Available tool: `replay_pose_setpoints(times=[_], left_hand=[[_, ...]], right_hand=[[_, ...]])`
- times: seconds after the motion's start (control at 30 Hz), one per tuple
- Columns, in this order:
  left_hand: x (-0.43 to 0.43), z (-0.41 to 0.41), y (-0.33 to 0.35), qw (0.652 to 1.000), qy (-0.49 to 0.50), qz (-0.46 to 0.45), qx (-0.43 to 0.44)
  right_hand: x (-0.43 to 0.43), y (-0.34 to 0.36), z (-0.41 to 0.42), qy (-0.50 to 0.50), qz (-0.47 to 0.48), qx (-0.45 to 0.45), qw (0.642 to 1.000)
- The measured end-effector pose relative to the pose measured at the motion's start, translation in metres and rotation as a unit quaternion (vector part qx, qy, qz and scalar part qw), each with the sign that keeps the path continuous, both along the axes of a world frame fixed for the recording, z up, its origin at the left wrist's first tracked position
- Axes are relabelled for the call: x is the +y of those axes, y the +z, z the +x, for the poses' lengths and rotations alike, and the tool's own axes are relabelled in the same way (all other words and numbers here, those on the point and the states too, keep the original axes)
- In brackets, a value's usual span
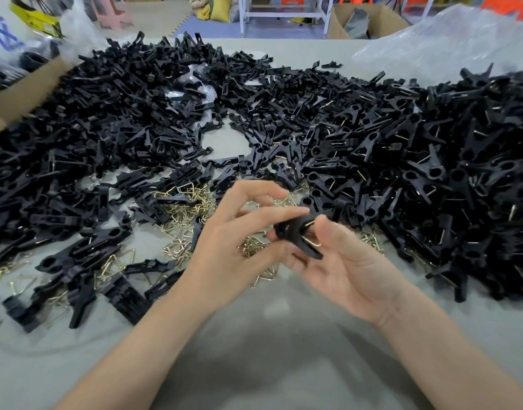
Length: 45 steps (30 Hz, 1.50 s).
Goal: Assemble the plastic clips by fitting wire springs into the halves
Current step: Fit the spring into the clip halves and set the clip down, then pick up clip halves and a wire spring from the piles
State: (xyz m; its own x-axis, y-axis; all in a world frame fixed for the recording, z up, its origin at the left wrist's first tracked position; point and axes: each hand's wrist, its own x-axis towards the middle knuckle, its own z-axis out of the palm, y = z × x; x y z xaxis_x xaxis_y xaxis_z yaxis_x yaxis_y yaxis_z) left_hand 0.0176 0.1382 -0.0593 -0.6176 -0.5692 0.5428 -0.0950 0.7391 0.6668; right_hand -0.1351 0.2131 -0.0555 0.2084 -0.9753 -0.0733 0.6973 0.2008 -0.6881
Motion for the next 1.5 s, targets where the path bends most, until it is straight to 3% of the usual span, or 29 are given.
replay_pose_setpoints(times=[0.13,0.67,1.03,1.17,1.3,1.43,1.5], left_hand=[[0.001,-0.001,0.002,0.998,0.002,-0.054,-0.032],[0.008,-0.004,0.001,0.999,0.001,-0.042,-0.011],[0.001,-0.002,-0.003,0.999,0.048,-0.013,0.004],[-0.005,0.000,-0.004,0.997,0.071,-0.025,-0.003],[-0.005,0.000,-0.004,0.997,0.060,0.047,0.012],[-0.007,0.003,-0.007,0.995,0.058,0.077,-0.002],[-0.009,0.005,-0.007,0.995,0.058,0.080,-0.006]], right_hand=[[-0.001,0.000,0.005,-0.028,0.010,0.041,0.999],[0.001,0.004,0.008,-0.066,0.028,0.139,0.988],[-0.002,0.001,0.010,-0.074,0.074,0.049,0.993],[-0.003,0.002,0.003,-0.124,-0.009,0.155,0.980],[-0.003,0.005,-0.005,-0.173,-0.079,0.354,0.916],[-0.001,0.008,-0.018,-0.186,-0.096,0.409,0.888],[0.001,0.009,-0.025,-0.180,-0.111,0.475,0.854]])
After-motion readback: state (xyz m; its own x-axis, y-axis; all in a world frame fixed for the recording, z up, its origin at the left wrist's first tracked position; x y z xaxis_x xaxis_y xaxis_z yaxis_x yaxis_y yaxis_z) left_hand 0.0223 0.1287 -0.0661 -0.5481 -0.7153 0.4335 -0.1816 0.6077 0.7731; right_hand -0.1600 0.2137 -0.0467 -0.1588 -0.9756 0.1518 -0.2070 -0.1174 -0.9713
